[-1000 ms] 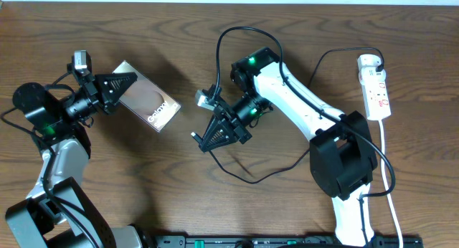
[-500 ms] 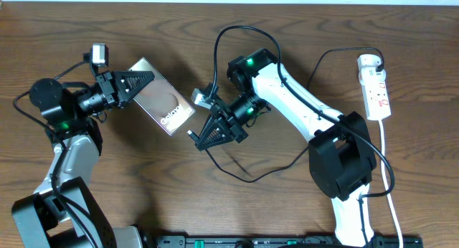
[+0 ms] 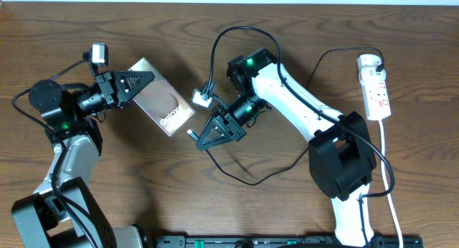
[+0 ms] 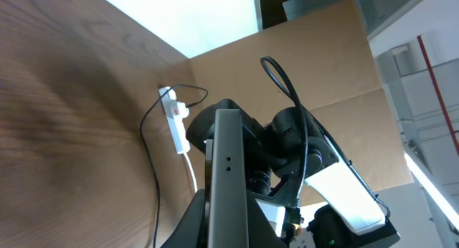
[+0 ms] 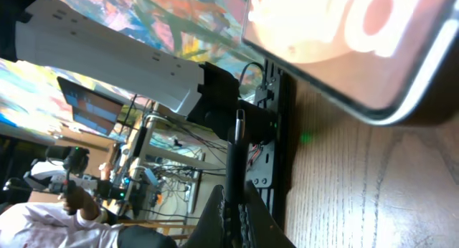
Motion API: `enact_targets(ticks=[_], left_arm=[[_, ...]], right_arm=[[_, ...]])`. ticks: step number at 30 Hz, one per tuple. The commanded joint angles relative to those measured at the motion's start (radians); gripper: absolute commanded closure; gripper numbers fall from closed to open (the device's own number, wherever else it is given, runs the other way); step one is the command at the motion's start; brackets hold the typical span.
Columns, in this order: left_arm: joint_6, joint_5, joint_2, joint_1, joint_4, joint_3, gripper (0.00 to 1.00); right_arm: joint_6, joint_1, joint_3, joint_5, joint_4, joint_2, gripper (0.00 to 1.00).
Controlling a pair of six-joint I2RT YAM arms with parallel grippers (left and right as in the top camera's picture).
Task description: Plug charger to phone and switch on socket
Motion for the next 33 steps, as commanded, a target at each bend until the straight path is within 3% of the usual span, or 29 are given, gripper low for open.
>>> enact_targets(ticks=[1,33], left_arm=[[-0.040,0.006,-0.015,0.001,0.010,0.027,0.93],[-0.072,-0.012,-0.015,0.001,0.132,0.027,0.93]], right_arm=[[0.027,0.013,0.014,-0.014,0.009,-0.003,0.99],[0.030,0.013,0.006,-0.117,0.064,0.015,0.99]])
